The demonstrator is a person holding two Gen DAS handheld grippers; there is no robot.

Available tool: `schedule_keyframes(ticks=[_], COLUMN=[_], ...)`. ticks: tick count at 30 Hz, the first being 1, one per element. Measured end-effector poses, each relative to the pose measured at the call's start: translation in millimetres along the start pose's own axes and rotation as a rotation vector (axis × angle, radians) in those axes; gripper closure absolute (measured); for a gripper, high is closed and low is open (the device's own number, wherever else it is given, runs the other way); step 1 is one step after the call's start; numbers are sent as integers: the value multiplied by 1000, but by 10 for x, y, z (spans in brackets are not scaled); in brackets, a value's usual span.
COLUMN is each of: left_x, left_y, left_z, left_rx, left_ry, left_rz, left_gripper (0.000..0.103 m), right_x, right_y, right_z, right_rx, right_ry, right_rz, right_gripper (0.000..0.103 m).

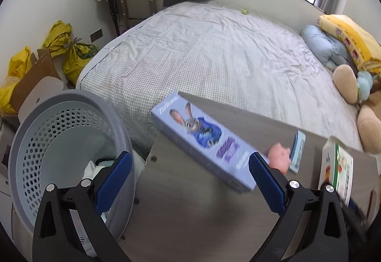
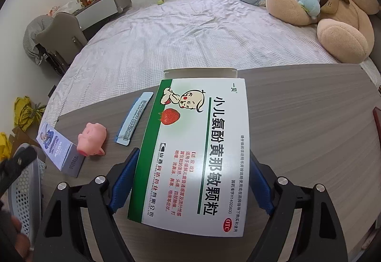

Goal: Collect trash
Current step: 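Grasp the purple Zootopia box with the left tool while the right tool holds the medicine box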

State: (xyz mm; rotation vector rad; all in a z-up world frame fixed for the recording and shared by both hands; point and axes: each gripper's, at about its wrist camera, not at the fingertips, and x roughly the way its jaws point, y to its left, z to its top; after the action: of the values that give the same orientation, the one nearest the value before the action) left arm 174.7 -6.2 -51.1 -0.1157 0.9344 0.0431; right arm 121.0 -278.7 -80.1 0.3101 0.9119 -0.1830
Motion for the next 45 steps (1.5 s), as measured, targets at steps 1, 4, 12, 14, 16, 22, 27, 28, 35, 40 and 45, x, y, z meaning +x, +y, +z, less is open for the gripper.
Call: schedule_keyframes(ticks=[1,4,12,14,16,22,27,28,35,40,45], left_x=[41,154,488,539,593,571,501,496,500,476,293], left_y=[-29,-123,-198,-203,-217,-179,-54,-42,-160,-264,-362], left_z=[62,184,271,269,269,139,-63,-77,-121,-116,-195], left_rx=[-12,-29,-103,-102,-92,-51,-24,-20,46,83,145], left_ry=[6,23,104,109,119,129,152,149,133,112,64], left_rz=[11,39,165,188,208,233,202,200,196,150,99], left_gripper=[6,6,6,6,6,6,6,6,24,57,58], right_x=[-1,-13,57,63,54,46,48,47,26,-8,-95], right_y=[-14,-45,-287,-341,-381,-424,-427,-421,-419,-402,-356], right_z=[8,25,76,85,76,86,86,85,64,67,54], right_rx=[0,-3,31,45,53,67,65,63,48,37,18], right_ry=[-7,-28,-29,-30,-32,-36,-37,-37,-38,-36,-38], right_rz=[9,29,82,95,110,137,146,147,151,151,147], right_gripper=[22,22,22,22,22,22,22,22,22,22,22])
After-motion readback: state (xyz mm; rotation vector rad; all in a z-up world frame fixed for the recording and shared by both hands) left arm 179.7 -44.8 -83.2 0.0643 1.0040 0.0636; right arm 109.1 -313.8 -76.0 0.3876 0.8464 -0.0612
